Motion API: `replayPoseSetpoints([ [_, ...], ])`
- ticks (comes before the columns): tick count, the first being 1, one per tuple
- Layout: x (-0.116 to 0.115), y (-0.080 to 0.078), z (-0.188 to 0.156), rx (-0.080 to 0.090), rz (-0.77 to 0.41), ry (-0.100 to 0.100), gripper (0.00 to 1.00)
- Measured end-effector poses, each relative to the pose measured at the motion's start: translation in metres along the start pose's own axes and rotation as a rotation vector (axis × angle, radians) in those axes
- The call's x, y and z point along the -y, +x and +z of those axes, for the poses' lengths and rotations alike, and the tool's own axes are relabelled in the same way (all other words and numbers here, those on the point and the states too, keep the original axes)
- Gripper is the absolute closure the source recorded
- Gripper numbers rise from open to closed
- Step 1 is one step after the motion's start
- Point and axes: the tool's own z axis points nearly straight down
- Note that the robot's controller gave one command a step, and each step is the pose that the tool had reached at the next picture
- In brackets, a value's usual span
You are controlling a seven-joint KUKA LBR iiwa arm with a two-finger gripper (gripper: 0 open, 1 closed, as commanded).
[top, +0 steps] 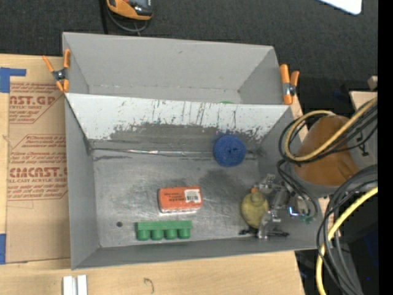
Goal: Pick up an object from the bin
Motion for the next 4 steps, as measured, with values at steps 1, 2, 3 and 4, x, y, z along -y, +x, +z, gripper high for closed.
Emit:
replayPoseSetpoints([
  [1, -0.010, 0.003, 0.004, -0.001, 0.207, 0.003, 1.00],
  [2, -0.010, 0.003, 0.004, -0.001, 0.207, 0.003, 1.00],
  [3, -0.010, 0.004, 0.001, -0.006, 0.207, 0.002, 1.00],
  [4, -0.011, 0.006, -0.010, -0.014, 0.206, 0.001, 1.00],
])
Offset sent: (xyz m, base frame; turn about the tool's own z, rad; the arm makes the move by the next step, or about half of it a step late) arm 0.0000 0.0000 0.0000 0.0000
